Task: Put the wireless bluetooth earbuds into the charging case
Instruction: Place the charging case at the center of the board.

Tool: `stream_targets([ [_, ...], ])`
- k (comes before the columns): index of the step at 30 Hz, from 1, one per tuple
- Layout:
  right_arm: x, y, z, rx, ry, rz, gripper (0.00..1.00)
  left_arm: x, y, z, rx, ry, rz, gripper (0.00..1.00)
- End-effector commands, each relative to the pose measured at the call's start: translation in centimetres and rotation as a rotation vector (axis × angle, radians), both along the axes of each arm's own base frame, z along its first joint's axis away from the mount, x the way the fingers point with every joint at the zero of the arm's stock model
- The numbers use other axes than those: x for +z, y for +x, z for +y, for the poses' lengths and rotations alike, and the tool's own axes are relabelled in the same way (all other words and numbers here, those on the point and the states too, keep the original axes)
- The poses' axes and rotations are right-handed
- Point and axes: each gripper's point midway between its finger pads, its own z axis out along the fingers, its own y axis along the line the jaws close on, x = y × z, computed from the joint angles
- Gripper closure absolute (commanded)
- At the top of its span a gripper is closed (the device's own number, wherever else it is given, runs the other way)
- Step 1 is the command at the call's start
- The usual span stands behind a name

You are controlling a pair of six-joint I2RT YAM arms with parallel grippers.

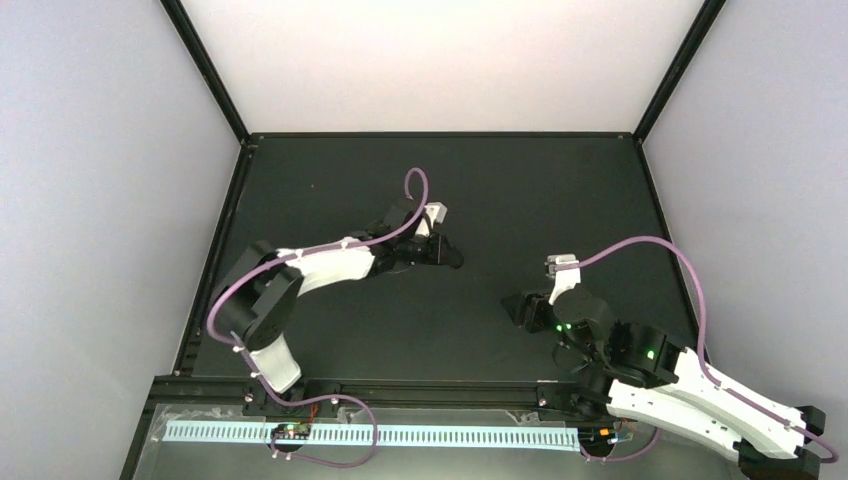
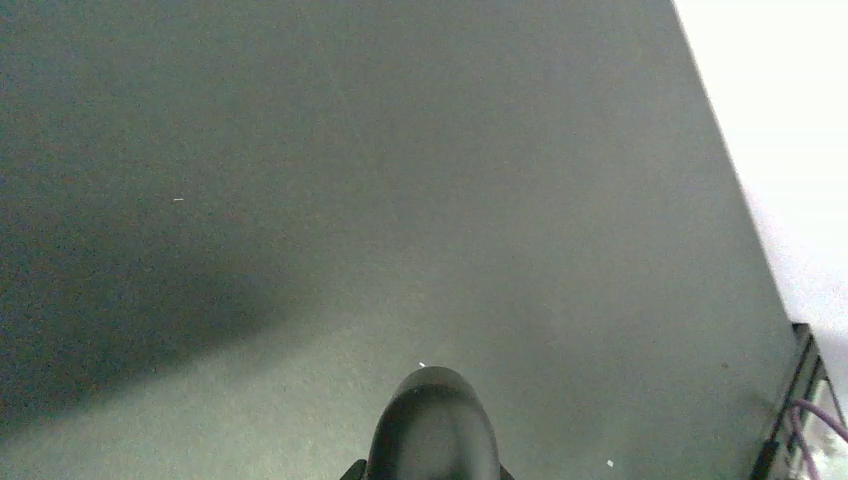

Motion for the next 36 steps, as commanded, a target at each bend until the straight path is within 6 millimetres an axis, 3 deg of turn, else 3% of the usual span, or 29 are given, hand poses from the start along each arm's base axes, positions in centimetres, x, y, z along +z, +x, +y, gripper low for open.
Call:
stream_targets([
  [1, -0.3, -0.1, -0.8, -0.053, 0.071, 0.012, 0.23, -1.1, 1.5, -2.0, -0.037, -0.001, 0.040, 0.98],
  [9, -0.9, -0.1, -1.0, -0.060, 0.062, 0.014, 0.22, -5.8, 3.3, -2.9, -0.031, 0.083, 0.107, 0.98],
  [13, -0.7, -0.1, -1.0, -0.056, 0.062, 0.006, 0.22, -6.5, 3.3, -3.0, -0.031, 0.085, 0.124, 0.98],
  [20, -0.4, 0.0, -1.1, -0.057, 0.056, -0.006, 0.22, -7.5, 3.2, -3.1, -0.046, 0.098, 0.146, 0.87],
  [23, -0.2, 0.0, -1.2, -0.060, 0.052, -0.009, 0.22, -7.7, 2.9, -3.0, -0.050, 0.096, 0.152, 0.74],
  [27, 0.3, 0.1, -1.3, -0.060, 0.047, -0.022, 0.22, -7.0, 2.7, -2.8, -0.055, 0.086, 0.127, 0.46],
  [30, 0.8, 0.2, -1.3, -0.057, 0.045, -0.035, 0.22, -5.9, 2.9, -2.3, -0.047, 0.095, 0.087, 0.30],
  [32, 1.3, 0.2, -1.3, -0.044, 0.036, -0.053, 0.22, -4.8, 3.0, -1.9, -0.038, 0.105, 0.052, 0.07],
  [33, 1.8, 0.3, -1.4, -0.043, 0.029, -0.065, 0.22, -3.9, 3.2, -1.6, -0.026, 0.112, 0.025, 0.02],
  [36, 3.3, 0.4, -2.0, -0.054, 0.023, -0.104, 0.20, -1.6, 3.6, -0.5, 0.015, 0.142, -0.030, 0.01],
])
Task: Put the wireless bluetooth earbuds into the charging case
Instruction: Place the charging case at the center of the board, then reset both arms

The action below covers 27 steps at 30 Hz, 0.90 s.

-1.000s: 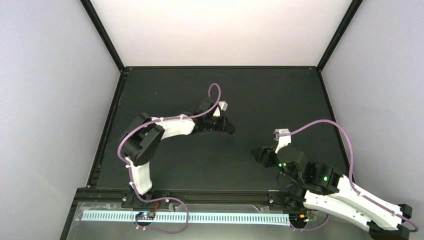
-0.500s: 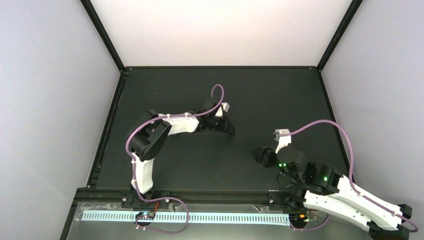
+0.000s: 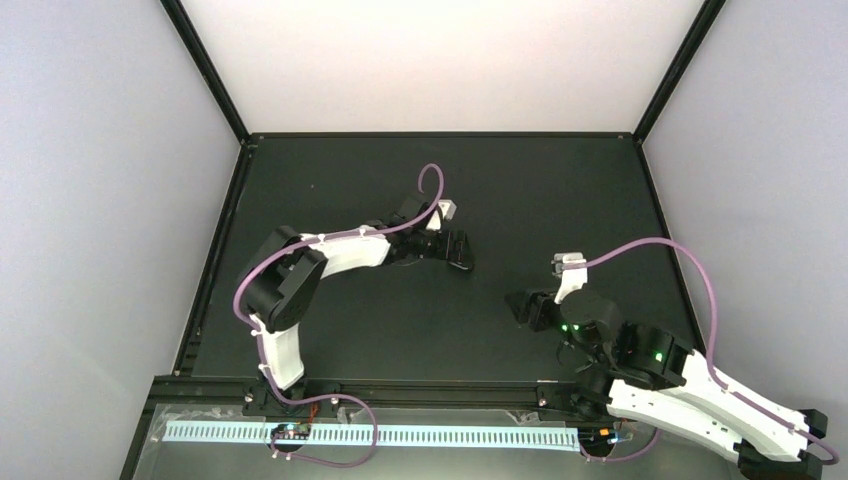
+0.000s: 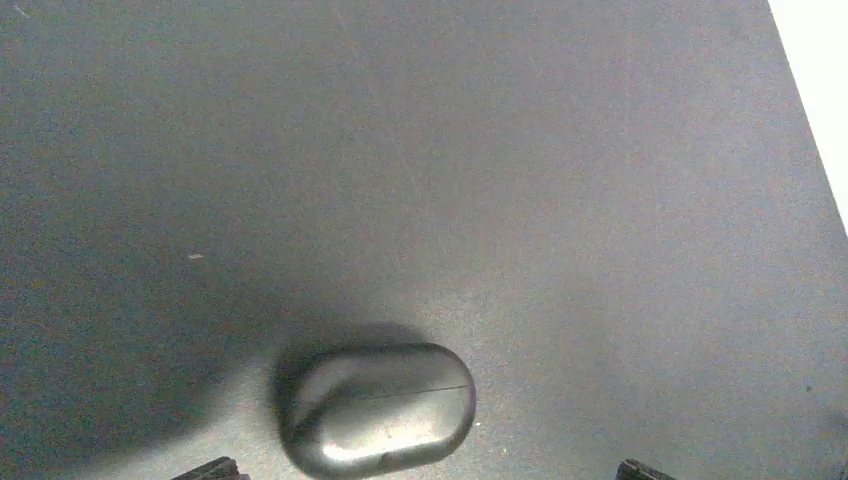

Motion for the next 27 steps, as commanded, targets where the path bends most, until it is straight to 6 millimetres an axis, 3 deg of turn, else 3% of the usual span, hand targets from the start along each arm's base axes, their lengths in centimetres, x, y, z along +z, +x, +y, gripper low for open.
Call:
stream_targets([
  [1, 3.6, 0.6, -1.0, -0.027, -0.002, -0.096, 0.16, 4.2, 0.8, 2.2, 0.065, 0.056, -0.113, 0.01],
  [5, 5.7, 0.8, -0.6, -0.018, 0.006, -0.130, 0.00, 9.3, 0.6, 5.0, 0.156, 0.081, -0.207, 0.01],
  [7, 6.7, 1.5, -1.1, -0.077, 0.025, -0.144, 0.00, 12.3, 0.2, 7.0, 0.212, 0.098, -0.274, 0.01],
  [12, 10.4, 3.7, -1.4, -0.216, 0.097, -0.276, 0.00, 20.0, -1.5, 14.3, 0.386, 0.206, -0.485, 0.01],
  [15, 14.2, 5.0, -0.6, -0.231, 0.041, -0.456, 0.00, 23.8, -3.4, 18.6, 0.456, 0.260, -0.624, 0.01],
  [18, 15.9, 7.2, -0.4, -0.304, -0.096, -0.477, 0.00, 27.4, -6.0, 22.3, 0.511, 0.279, -0.756, 0.01],
  [20, 14.6, 9.5, 0.4, -0.291, -0.133, -0.385, 0.00, 28.3, -7.4, 23.9, 0.525, 0.281, -0.816, 0.01],
  [23, 10.4, 12.1, 1.3, -0.285, -0.069, -0.179, 0.00, 27.1, -8.7, 25.2, 0.540, 0.275, -0.847, 0.01],
  [27, 5.8, 13.3, -1.4, -0.404, 0.021, -0.023, 0.00, 24.5, -9.4, 26.0, 0.561, 0.277, -0.799, 0.01],
])
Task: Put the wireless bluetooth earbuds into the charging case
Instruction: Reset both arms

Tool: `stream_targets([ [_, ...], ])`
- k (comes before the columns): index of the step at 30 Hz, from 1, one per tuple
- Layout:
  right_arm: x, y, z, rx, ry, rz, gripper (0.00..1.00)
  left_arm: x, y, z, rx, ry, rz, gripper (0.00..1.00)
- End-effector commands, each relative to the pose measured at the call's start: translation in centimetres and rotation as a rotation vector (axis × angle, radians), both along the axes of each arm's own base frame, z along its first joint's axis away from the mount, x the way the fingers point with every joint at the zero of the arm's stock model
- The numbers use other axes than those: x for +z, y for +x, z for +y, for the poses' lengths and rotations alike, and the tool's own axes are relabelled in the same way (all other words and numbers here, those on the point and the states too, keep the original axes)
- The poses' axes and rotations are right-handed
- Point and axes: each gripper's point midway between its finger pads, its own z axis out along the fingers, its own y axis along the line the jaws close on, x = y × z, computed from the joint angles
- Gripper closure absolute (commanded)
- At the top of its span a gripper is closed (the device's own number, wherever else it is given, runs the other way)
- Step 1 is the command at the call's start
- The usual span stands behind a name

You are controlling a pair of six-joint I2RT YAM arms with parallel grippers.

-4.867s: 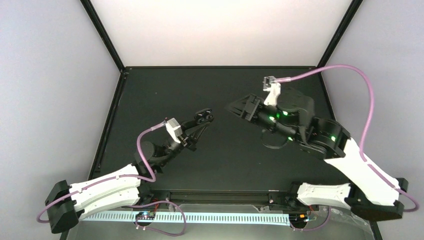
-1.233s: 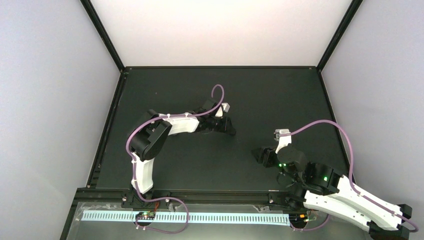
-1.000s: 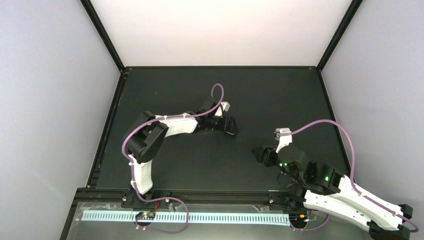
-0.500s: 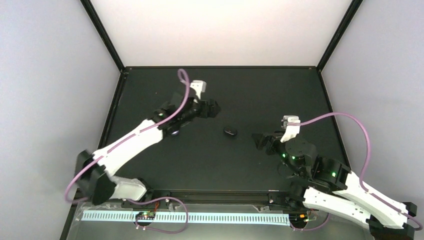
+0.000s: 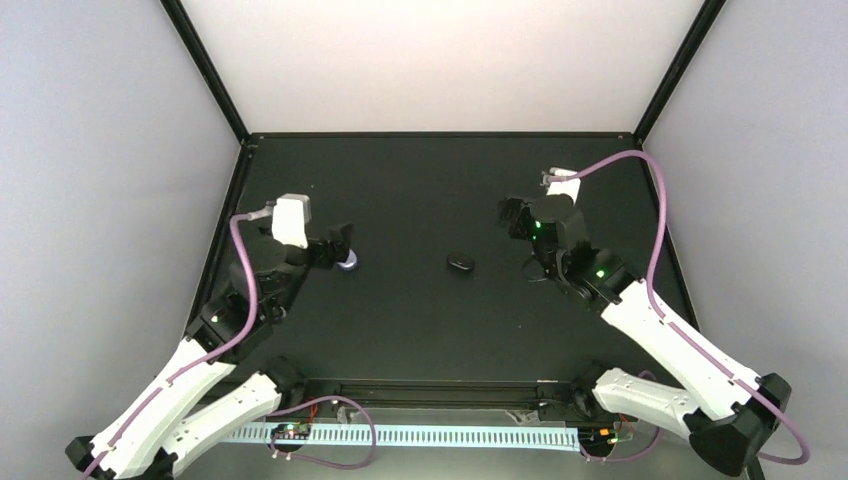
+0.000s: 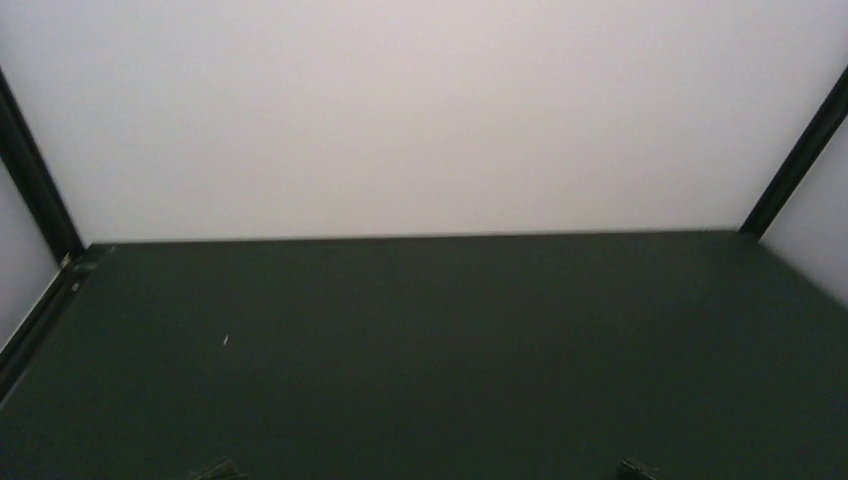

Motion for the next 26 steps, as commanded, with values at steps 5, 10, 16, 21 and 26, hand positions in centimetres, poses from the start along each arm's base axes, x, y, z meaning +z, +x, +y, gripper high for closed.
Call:
stream_targets([
  [5, -5.5, -1.8, -6.8, -0.165, 0.193, 0.041, 0.00, -5.6, 0.0, -0.4, -0.030, 0.123, 0.123, 0.01],
  [10, -5.0, -3.6, -9.1, -0.170, 0.072, -0.063, 0.00, -5.5, 0.1, -1.5, -0.074, 0.097, 0.107, 0.01],
  [16, -4.5, -3.8, -8.2, -0.085, -0.007, -0.057, 0.00, -6.7, 0.2, -1.5, -0.065, 0.038, 0.073, 0.01],
  [21, -3.4, -3.7, -7.8, -0.074, 0.017, -0.072, 0.00, -6.6, 0.5, -0.8, -0.021, 0.020, 0.076, 0.01],
  [26, -2.8, -4.5, -8.2, -0.060, 0.028, -0.146, 0.00, -6.2, 0.6, 0.1, 0.035, -0.017, 0.063, 0.01],
])
